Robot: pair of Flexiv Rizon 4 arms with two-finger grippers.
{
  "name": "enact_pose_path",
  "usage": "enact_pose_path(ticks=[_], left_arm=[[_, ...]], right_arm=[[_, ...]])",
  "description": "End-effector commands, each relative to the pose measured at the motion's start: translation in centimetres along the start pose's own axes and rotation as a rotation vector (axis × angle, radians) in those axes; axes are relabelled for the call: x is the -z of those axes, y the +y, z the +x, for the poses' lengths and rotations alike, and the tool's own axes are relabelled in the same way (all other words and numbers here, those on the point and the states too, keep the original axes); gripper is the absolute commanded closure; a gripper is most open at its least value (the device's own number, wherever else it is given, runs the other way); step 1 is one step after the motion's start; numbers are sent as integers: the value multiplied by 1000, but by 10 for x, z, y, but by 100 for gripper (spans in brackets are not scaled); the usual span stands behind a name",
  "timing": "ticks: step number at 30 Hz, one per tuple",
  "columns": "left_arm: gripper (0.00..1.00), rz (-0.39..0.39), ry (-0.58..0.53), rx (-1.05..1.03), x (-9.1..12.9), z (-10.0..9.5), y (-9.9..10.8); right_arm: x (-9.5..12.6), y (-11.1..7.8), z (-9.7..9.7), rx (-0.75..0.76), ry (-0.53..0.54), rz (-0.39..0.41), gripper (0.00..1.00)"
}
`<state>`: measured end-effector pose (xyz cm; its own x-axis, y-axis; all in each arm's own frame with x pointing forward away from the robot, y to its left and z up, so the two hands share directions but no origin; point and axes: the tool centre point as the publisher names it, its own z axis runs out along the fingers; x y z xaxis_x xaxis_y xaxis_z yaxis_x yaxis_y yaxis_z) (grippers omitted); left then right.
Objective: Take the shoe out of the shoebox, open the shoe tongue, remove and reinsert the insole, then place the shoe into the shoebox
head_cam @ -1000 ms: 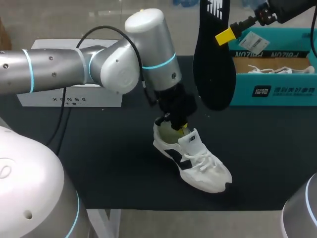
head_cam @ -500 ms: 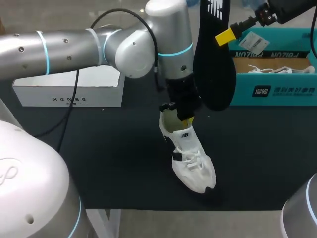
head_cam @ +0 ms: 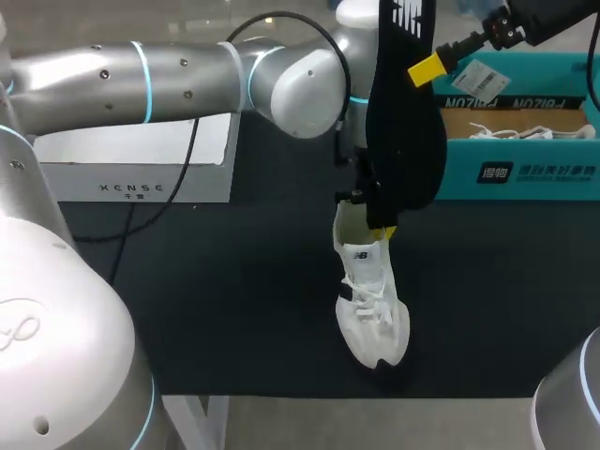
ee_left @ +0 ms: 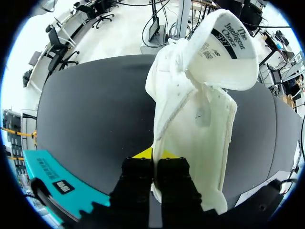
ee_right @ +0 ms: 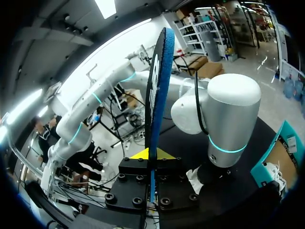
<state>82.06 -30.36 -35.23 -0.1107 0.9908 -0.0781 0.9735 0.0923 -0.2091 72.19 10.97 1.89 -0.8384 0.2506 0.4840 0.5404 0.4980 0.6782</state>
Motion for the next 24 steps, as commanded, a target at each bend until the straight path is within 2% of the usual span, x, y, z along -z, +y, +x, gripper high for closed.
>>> enact_pose_path(ticks=[1,6,16,21,22,23,24], left_arm=[[100,4,112,-19,-6,-16,2],[100,12,129,-32,-16,-18,6],[100,34,148,-24,-28,-5,11],[100,8,113,-39,-30,-3,9],[77,2,116,-39,-31,-3,8],[59,-7,103,-38,-31,-3,8],[0,-9,78,-34,-30,-3,7]], right_arm=[[-1,1,-1,-1,0,3,100],[-1,1,-1,-1,0,3,100],[-1,1,-1,-1,0,3,100],[-1,1,-1,-1,0,3,100],[-1,1,-1,-1,0,3,100],[-1,1,-1,-1,0,3,100],[-1,1,-1,-1,0,3,100]])
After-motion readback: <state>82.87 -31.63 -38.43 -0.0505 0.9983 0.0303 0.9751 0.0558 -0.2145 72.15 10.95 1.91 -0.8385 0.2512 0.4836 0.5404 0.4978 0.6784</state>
